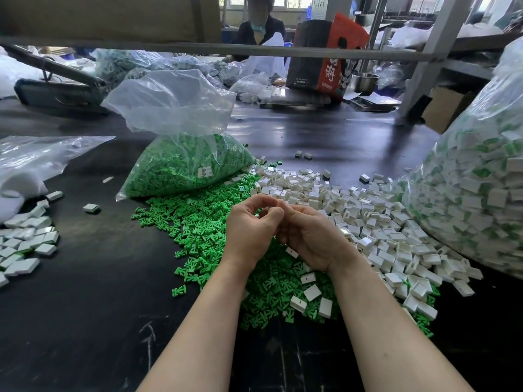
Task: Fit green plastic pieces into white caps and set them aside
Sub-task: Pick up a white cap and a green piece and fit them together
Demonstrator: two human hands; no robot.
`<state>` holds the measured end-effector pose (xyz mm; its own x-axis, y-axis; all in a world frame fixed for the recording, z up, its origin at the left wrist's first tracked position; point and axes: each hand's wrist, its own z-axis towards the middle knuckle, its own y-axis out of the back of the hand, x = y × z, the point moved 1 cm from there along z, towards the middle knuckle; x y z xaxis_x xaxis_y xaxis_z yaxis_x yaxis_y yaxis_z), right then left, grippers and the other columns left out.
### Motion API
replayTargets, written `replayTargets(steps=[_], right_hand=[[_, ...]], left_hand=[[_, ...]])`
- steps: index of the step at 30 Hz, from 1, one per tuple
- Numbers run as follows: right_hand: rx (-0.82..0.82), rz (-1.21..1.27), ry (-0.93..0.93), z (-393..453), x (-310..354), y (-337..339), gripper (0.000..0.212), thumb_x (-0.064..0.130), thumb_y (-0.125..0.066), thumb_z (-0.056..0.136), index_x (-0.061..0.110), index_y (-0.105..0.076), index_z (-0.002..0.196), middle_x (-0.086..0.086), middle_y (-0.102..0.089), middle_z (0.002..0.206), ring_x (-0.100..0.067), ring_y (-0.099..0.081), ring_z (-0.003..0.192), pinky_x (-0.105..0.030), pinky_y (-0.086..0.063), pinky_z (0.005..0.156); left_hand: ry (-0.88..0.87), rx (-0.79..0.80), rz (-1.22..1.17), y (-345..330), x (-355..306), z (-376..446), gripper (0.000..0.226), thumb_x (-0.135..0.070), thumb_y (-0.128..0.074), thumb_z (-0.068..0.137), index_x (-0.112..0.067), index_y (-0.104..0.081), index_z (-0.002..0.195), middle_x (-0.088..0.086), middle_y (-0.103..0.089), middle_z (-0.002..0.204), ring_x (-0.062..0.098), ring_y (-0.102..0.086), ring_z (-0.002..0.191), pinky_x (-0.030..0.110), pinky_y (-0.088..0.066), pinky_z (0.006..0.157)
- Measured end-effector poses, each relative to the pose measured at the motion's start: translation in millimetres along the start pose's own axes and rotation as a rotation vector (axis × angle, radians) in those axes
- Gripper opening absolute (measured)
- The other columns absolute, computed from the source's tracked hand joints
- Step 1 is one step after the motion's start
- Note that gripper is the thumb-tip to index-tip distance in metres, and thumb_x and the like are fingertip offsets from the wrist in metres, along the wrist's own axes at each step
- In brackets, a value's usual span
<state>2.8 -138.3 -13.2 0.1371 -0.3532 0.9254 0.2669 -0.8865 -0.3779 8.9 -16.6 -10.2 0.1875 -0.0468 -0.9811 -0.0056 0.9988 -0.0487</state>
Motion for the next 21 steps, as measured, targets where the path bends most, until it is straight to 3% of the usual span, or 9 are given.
replayTargets(steps=[2, 6, 10, 13, 16, 21], right_hand=[[0.011, 0.005, 0.003, -0.2, 0.1, 0.0, 0.027, 0.033, -0.061, 0.086, 0.013, -0.078, 0.092, -0.01, -0.063, 0.089, -0.012, -0.059, 0.071, -0.019, -0.046, 0.058], [0.025, 0.001, 0.012, -0.6, 0.3, -0.7, 0.026, 0.033, -0.06, 0.087, 0.013, -0.077, 0.093, -0.006, -0.065, 0.084, -0.01, -0.059, 0.069, -0.019, -0.045, 0.057], [0.031, -0.001, 0.015, -1.3, 0.3, 0.1, 0.028, 0.032, -0.06, 0.087, 0.01, -0.074, 0.096, -0.005, -0.066, 0.085, -0.009, -0.06, 0.07, -0.018, -0.045, 0.058], [0.06, 0.004, 0.026, -1.7, 1.6, -0.6, 0.03, 0.037, -0.062, 0.087, 0.012, -0.075, 0.098, -0.006, -0.066, 0.089, -0.01, -0.06, 0.073, -0.019, -0.044, 0.059], [0.062, -0.003, 0.027, -1.5, 2.1, -1.6, 0.037, 0.043, -0.065, 0.084, 0.012, -0.075, 0.099, -0.011, -0.064, 0.094, -0.014, -0.058, 0.076, -0.021, -0.042, 0.061], [0.021, -0.005, 0.017, -1.3, 1.6, 1.1, 0.031, 0.032, -0.061, 0.086, 0.006, -0.073, 0.099, -0.007, -0.065, 0.086, -0.013, -0.059, 0.072, -0.022, -0.042, 0.059]], left_hand=[[0.002, 0.004, -0.002, 0.1, 0.3, 0.2, 0.003, -0.014, -0.068, 0.076, -0.016, -0.07, 0.076, 0.013, -0.071, 0.074, 0.021, -0.063, 0.059, 0.034, -0.057, 0.052], [-0.002, 0.006, 0.026, 0.4, -0.1, 0.9, 0.011, -0.024, -0.066, 0.07, -0.017, -0.07, 0.078, 0.02, -0.071, 0.081, 0.029, -0.065, 0.064, 0.054, -0.059, 0.061], [-0.017, 0.006, 0.039, 1.0, -1.0, 0.3, 0.011, -0.025, -0.066, 0.07, -0.018, -0.07, 0.076, 0.017, -0.072, 0.081, 0.028, -0.066, 0.066, 0.056, -0.058, 0.064], [-0.023, 0.014, 0.035, 1.2, -2.2, 0.6, 0.013, -0.024, -0.066, 0.071, -0.015, -0.07, 0.078, 0.023, -0.07, 0.083, 0.036, -0.066, 0.07, 0.059, -0.057, 0.067], [-0.031, 0.02, 0.04, 2.2, -2.1, 0.6, 0.012, -0.024, -0.068, 0.073, -0.014, -0.071, 0.079, 0.024, -0.069, 0.083, 0.029, -0.063, 0.068, 0.058, -0.057, 0.068], [-0.032, 0.029, 0.031, 1.4, -1.0, 0.2, 0.015, -0.019, -0.064, 0.071, -0.012, -0.073, 0.081, 0.019, -0.072, 0.089, 0.043, -0.068, 0.086, 0.056, -0.059, 0.073]])
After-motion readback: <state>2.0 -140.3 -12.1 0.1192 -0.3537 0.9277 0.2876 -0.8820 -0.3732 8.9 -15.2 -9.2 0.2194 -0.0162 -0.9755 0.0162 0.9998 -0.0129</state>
